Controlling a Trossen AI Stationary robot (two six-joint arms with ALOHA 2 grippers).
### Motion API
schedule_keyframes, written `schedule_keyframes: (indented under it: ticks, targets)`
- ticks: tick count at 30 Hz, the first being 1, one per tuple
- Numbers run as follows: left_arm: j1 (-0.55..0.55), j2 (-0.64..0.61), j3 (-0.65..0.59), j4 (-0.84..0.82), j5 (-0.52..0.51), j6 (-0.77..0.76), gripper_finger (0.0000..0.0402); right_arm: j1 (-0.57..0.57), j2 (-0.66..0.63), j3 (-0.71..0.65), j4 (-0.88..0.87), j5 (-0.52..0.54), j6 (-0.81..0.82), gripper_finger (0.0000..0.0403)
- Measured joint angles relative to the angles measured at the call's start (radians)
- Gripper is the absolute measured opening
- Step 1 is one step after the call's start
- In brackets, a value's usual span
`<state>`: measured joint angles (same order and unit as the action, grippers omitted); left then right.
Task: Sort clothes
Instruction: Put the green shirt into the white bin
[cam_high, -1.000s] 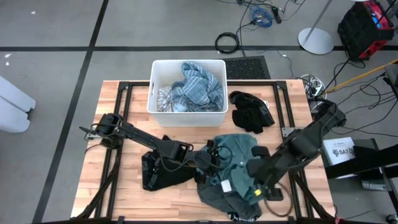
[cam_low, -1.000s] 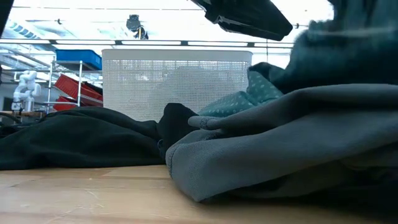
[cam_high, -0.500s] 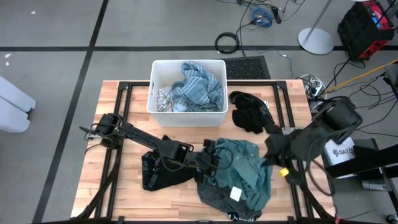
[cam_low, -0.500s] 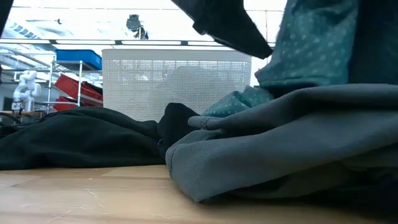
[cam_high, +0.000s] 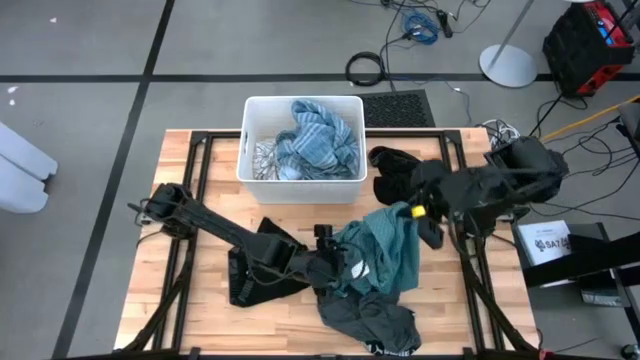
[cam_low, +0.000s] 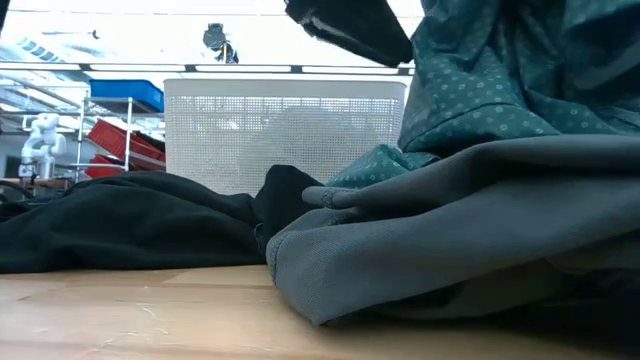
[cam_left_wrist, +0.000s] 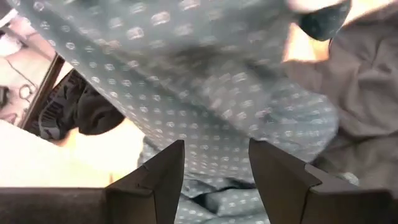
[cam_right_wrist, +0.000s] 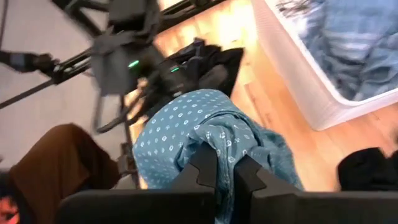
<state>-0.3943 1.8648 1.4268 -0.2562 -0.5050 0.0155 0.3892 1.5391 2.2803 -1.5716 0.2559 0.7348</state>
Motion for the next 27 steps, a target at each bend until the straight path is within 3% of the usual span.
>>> schedule_keyframes:
  ticks: [4, 8, 17, 22, 27]
  targets:
    - [-0.025, 0.016, 0.000, 0.073, -0.049, -0.121, 0.0189, -0.068, 0.000, 0.000, 0.001, -0.052, -0.061, 0.0000]
    - [-0.047, 0.051, -0.013, 0.174, -0.163, -0.167, 0.0189, -0.109, 0.000, 0.000, 0.000, -0.079, -0.109, 0.0000]
    - [-0.129, 0.058, -0.013, 0.206, -0.351, -0.414, 0.0189, -0.182, -0.003, 0.000, 0.000, -0.127, -0.172, 0.0000]
    - [-0.148, 0.086, -0.009, 0.323, -0.480, -0.417, 0.0189, -0.208, -0.003, 0.000, 0.000, -0.127, -0.197, 0.0000]
    - [-0.122, 0.174, -0.010, 0.446, -0.500, -0.338, 0.0189, -0.220, -0.003, 0.000, 0.003, -0.127, -0.201, 0.0000]
